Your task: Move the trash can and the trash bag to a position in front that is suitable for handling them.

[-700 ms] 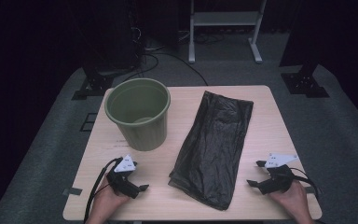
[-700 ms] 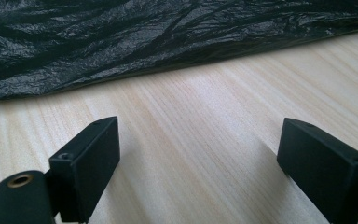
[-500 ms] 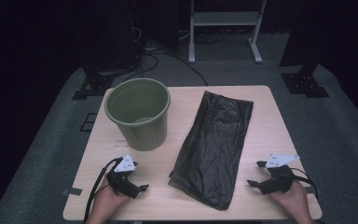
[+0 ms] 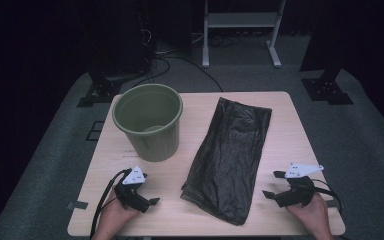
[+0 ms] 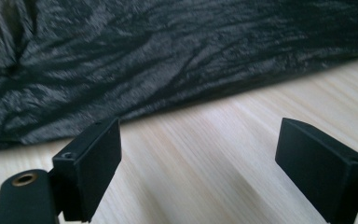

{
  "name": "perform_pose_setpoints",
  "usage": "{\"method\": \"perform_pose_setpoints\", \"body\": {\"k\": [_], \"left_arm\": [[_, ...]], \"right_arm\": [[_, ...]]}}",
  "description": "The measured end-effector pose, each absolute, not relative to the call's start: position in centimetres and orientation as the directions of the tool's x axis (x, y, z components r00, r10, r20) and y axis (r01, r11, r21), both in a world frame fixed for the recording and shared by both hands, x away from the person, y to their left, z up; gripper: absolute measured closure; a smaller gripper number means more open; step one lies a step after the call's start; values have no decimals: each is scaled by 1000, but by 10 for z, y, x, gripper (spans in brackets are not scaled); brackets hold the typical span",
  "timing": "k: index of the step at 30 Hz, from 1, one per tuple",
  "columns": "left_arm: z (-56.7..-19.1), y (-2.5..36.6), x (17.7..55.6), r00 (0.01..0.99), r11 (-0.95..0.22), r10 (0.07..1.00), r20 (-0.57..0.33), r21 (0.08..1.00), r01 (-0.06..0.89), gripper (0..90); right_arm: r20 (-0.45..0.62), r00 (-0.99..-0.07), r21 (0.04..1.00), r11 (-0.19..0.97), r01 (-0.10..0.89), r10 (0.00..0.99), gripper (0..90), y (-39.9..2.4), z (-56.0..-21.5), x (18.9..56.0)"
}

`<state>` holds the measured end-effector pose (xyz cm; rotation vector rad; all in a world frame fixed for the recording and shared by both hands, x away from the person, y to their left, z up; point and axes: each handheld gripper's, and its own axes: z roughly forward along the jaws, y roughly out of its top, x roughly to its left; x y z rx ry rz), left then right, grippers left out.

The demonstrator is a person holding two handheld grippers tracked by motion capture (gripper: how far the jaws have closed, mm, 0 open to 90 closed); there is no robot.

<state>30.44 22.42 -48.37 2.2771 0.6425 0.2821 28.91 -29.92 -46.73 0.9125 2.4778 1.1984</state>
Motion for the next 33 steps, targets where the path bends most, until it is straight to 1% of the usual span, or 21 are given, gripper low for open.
{"method": "perform_pose_setpoints", "body": {"k": [9, 18, 20, 23, 33], "left_arm": [[-484, 224, 304, 850, -600, 527, 9, 713, 364, 0], [-484, 224, 304, 850, -600, 527, 9, 713, 364, 0], [-484, 224, 304, 850, -600, 526, 9, 713, 363, 0], [-484, 224, 304, 850, -600, 527, 9, 713, 364, 0], [-484, 224, 304, 850, -600, 527, 9, 713, 364, 0]], "right_arm": [[63, -792, 789, 456, 412, 608, 141, -284, -459, 290], [54, -809, 779, 482, 401, 585, 146, -262, -458, 294], [56, -816, 771, 494, 402, 576, 173, -257, -460, 296], [59, -817, 766, 499, 406, 574, 174, -252, -462, 298], [39, -815, 712, 556, 429, 579, 224, -240, -480, 311]]}}
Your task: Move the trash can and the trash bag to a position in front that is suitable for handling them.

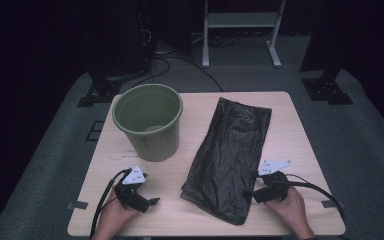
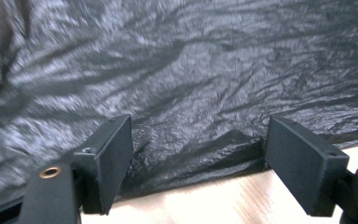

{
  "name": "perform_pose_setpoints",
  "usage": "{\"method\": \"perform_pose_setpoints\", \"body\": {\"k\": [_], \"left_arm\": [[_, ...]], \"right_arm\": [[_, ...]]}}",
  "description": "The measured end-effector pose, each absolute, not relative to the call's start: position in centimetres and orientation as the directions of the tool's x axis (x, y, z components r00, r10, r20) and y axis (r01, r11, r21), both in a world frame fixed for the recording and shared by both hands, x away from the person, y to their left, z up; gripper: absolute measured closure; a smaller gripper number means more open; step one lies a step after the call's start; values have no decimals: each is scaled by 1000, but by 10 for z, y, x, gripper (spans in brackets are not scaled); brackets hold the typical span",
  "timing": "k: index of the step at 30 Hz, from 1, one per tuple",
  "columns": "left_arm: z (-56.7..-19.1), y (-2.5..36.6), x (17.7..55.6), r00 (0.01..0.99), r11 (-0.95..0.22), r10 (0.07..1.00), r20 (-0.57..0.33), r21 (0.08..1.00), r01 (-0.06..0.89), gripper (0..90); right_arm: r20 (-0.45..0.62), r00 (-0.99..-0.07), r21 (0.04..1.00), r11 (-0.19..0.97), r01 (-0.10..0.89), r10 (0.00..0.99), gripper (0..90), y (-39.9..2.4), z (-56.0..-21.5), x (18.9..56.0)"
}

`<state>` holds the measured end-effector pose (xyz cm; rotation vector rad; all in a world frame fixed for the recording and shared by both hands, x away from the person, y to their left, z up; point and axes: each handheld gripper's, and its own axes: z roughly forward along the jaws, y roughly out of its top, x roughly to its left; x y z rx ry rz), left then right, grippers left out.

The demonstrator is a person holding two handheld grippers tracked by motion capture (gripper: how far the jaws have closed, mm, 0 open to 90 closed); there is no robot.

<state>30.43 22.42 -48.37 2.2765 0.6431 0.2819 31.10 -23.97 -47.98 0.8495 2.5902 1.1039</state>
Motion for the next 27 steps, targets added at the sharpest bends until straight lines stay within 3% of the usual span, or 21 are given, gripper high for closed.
{"method": "perform_pose_setpoints", "body": {"k": [5, 10, 12, 16, 27], "left_arm": [[-484, 224, 304, 850, -600, 526, 10, 713, 363, 0], [-484, 224, 304, 850, -600, 526, 10, 712, 363, 0], [-484, 224, 304, 850, -600, 526, 10, 712, 363, 0], [-484, 224, 304, 850, -600, 527, 10, 713, 364, 0], [-484, 224, 304, 850, -600, 526, 10, 713, 363, 0]], "right_arm": [[5, -808, 717, 562, 414, 589, 373, -240, -480, 311], [10, -816, 726, 557, 404, 578, 654, -242, -479, 309], [17, -817, 722, 558, 409, 576, 835, -243, -478, 310], [32, -822, 721, 556, 413, 569, 890, -243, -478, 311], [9, -805, 719, 556, 418, 593, 892, -253, -472, 307]]}}
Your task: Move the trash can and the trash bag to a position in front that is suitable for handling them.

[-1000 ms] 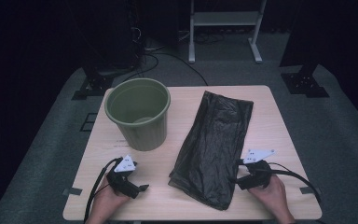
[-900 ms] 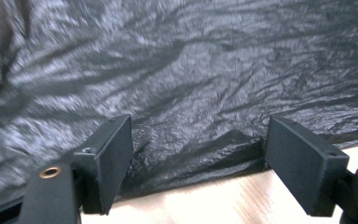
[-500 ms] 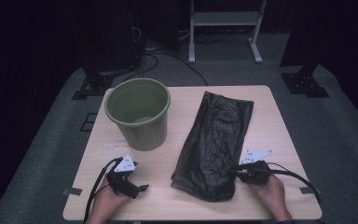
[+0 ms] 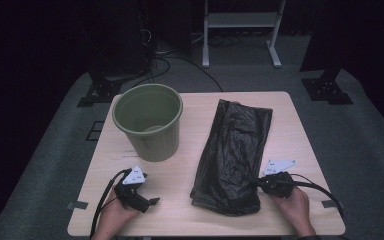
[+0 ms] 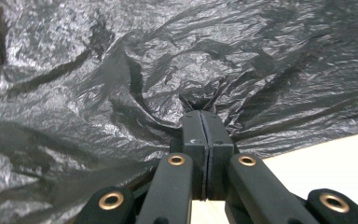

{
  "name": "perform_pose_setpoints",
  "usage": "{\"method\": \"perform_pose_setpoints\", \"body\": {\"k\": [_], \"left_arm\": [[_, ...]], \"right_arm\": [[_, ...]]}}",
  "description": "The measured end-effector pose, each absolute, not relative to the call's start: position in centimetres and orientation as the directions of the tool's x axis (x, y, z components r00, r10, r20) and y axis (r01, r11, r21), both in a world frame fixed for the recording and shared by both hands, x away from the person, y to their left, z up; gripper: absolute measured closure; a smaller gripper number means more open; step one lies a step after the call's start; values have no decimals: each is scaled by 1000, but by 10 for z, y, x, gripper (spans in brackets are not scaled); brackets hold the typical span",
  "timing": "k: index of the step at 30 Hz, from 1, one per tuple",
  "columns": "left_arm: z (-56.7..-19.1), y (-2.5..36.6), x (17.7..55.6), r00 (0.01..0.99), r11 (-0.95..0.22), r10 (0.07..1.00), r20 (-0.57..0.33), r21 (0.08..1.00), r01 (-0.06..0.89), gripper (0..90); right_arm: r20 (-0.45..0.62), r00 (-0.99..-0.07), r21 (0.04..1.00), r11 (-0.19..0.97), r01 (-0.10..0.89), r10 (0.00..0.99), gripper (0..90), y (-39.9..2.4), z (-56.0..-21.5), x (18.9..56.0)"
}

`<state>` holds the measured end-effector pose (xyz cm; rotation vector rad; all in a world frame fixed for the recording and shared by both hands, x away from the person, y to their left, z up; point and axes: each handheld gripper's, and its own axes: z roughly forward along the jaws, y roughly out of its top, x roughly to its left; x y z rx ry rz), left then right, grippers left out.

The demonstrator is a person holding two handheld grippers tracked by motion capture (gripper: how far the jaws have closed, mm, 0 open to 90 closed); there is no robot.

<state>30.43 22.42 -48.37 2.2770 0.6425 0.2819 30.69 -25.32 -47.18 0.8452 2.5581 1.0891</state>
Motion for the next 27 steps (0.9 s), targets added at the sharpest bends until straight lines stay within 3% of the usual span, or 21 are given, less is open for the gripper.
{"method": "perform_pose_setpoints", "body": {"k": [17, 27], "left_arm": [[-484, 224, 304, 850, -600, 526, 10, 712, 363, 0], [-484, 224, 304, 850, -601, 526, 10, 712, 363, 0]], "right_arm": [[1, -754, 698, 539, 471, 657, 891, -306, -469, 278], [-3, -745, 685, 544, 485, 668, 885, -316, -472, 269]]}}
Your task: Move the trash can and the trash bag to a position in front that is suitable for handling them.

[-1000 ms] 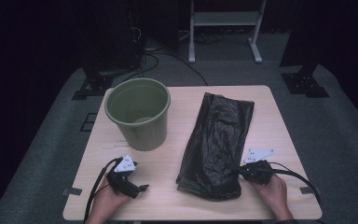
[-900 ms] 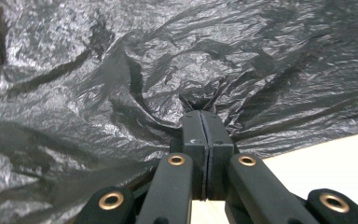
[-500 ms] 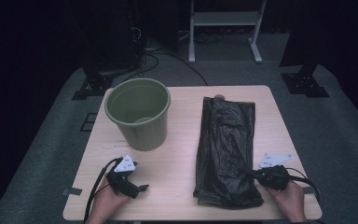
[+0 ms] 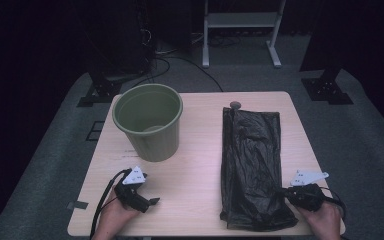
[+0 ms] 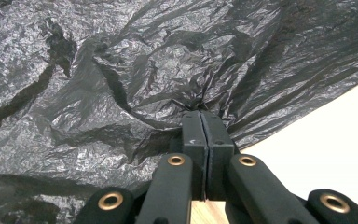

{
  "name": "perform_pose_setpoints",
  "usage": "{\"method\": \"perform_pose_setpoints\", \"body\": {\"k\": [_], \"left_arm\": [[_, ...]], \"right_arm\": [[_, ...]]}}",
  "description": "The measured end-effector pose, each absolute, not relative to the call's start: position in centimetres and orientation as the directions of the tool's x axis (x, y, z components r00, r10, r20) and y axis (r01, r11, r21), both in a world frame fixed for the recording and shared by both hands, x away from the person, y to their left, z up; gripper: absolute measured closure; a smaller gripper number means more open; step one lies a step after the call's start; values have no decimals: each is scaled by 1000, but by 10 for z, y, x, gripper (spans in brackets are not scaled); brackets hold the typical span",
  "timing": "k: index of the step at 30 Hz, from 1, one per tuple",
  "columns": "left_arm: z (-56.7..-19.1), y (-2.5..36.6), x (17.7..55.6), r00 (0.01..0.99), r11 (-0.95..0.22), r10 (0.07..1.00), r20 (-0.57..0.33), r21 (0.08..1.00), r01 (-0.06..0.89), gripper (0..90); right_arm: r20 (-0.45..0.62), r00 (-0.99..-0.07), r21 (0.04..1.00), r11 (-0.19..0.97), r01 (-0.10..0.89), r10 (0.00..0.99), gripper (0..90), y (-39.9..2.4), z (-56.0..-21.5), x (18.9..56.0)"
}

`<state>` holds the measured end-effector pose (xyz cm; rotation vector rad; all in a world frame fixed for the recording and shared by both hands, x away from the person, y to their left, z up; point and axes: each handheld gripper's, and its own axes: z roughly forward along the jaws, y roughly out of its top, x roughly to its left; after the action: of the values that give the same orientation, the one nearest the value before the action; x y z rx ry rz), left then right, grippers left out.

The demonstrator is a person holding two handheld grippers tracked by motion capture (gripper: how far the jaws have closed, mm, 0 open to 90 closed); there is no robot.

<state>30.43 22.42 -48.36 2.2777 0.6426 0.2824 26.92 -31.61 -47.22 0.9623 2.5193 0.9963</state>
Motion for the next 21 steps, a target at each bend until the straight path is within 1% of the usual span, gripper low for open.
{"method": "perform_pose_setpoints", "body": {"k": [1, 7, 8, 9, 10, 11, 13, 14, 17, 21], "left_arm": [[-484, 224, 304, 850, -600, 526, 10, 712, 363, 0], [-484, 224, 304, 850, -600, 526, 10, 712, 363, 0], [-484, 224, 304, 850, -601, 526, 10, 712, 363, 0], [-484, 224, 304, 850, -600, 526, 10, 712, 363, 0], [-484, 224, 304, 850, -601, 526, 10, 712, 363, 0], [-484, 224, 304, 850, -601, 526, 10, 712, 363, 0], [-484, 224, 304, 850, -600, 526, 10, 712, 363, 0], [-484, 224, 304, 850, -601, 526, 10, 712, 363, 0], [-484, 224, 304, 850, -600, 527, 10, 712, 364, 0], [-484, 224, 304, 850, -601, 526, 11, 712, 363, 0]], "right_arm": [[-2, -744, 685, 543, 486, 668, 862, -317, -472, 269], [-17, -726, 693, 531, 487, 688, 590, -317, -471, 269], [-17, -723, 695, 528, 488, 690, 561, -317, -471, 269], [-16, -721, 697, 525, 489, 693, 510, -317, -470, 269], [-13, -708, 709, 506, 491, 706, 386, -317, -467, 269], [-13, -708, 709, 506, 491, 706, 386, -317, -467, 269], [13, -705, 729, 476, 492, 709, 267, -316, -464, 268], [18, -701, 729, 471, 497, 713, 225, -314, -462, 268], [22, -708, 710, 487, 508, 706, 200, -307, -461, 263], [5, -717, 685, 520, 510, 697, 204, -300, -467, 251]]}}
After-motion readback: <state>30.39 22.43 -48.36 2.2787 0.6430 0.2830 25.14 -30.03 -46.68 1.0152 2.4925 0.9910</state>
